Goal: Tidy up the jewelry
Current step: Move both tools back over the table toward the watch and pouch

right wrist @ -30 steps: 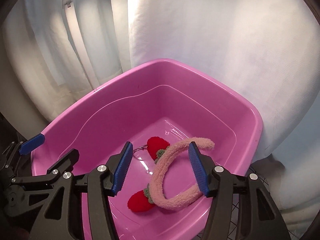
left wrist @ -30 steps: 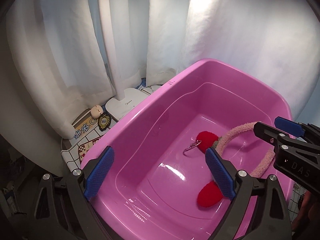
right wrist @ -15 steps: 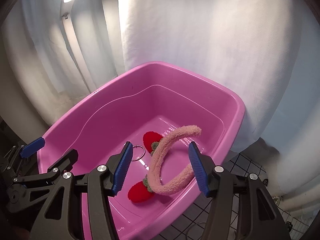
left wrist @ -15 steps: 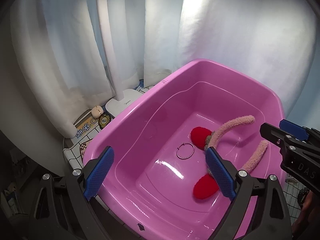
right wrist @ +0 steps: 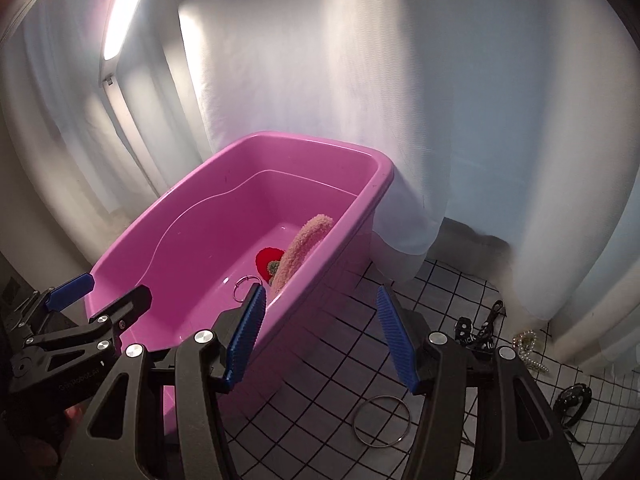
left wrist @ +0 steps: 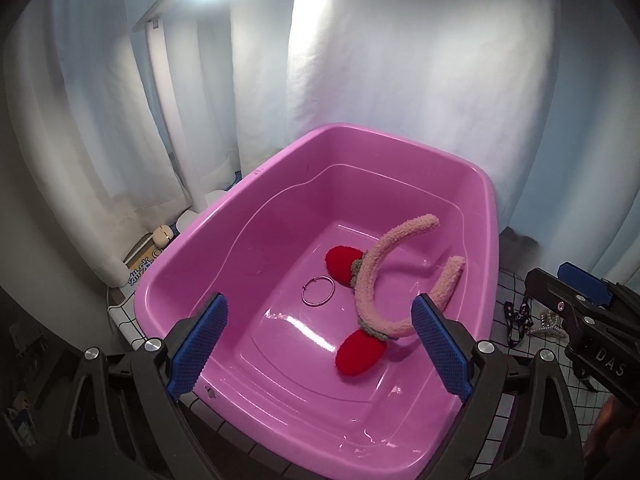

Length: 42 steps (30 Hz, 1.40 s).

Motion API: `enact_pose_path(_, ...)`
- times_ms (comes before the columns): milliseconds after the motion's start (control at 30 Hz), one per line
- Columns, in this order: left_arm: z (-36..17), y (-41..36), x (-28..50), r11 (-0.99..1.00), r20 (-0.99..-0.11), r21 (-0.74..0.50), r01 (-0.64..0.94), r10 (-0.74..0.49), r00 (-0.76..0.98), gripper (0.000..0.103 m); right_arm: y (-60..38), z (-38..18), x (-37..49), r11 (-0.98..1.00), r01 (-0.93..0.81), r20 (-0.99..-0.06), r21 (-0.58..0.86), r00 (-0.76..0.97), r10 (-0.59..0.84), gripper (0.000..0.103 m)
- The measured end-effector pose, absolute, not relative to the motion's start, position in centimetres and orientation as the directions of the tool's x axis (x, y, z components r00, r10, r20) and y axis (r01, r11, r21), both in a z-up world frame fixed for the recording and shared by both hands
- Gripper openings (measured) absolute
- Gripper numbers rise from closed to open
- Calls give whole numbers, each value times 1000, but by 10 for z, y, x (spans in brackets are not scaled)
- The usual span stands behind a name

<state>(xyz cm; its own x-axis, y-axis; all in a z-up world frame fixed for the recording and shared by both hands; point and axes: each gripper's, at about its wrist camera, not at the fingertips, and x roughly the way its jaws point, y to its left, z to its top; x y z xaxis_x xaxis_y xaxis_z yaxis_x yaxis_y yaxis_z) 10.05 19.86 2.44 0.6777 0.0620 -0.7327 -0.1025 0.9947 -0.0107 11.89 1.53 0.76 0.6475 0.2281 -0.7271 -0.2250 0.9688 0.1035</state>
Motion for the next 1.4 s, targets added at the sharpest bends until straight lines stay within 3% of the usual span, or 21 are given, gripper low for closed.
enact_pose_path(133, 32, 168, 91, 999, -716, -17, -27, 6, 698, 96, -29, 9, 89, 987, -133, -727, 90, 668, 156, 56)
enact_pose_path(433, 23, 100, 72, 986, -745, -70, 153, -154, 649, 97, -124, 1, 27, 992, 99, -751, 76, 660, -8, 68)
enact_pose_path(767, -14, 37, 51, 960, -801, -98, 261, -232, 552, 97, -202, -38, -23, 958, 279, -800, 60, 588, -121, 68)
enact_pose_path(1400, -107, -43, -10, 983, -908, -85, 160, -143, 393, 97, -287, -114, -15, 982, 180, -858, 50, 512, -50, 68)
